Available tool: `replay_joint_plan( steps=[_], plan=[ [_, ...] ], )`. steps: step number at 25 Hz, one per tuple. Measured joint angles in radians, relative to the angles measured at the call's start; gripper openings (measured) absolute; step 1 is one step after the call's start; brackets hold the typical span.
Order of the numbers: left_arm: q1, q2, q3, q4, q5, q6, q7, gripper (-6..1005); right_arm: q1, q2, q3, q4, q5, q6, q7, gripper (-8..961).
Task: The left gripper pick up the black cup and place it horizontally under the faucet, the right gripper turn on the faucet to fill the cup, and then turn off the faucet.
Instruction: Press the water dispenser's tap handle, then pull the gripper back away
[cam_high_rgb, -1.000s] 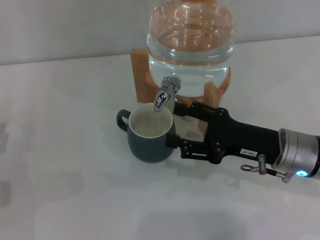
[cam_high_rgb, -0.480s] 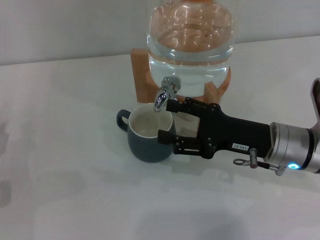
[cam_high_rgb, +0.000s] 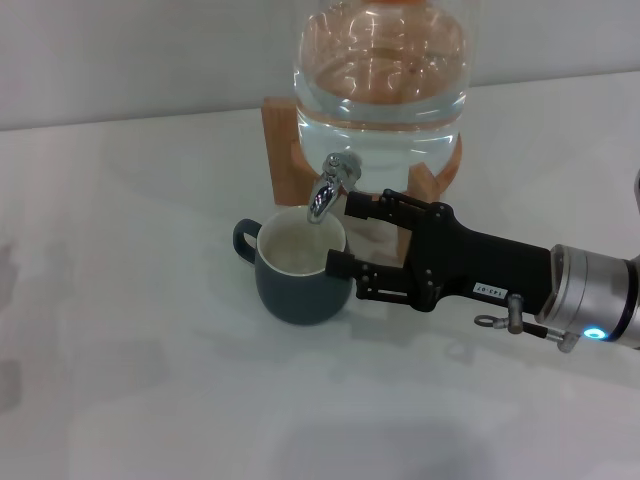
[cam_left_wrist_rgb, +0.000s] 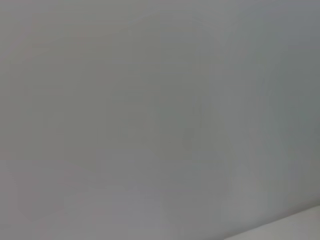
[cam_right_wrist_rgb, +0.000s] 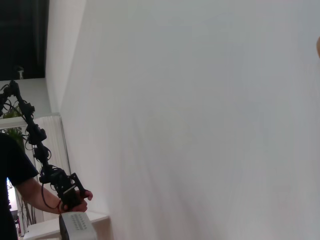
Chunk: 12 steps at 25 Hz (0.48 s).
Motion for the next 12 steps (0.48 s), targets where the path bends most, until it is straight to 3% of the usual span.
replay_joint_plan(
  steps=[12],
  plan=[
    [-0.003, 0.0, 0.0, 0.0, 0.0, -0.005, 0.0, 888, -0.013, 0.0, 0.0, -0.004, 0.022, 0.0, -0.003, 840]
  ],
)
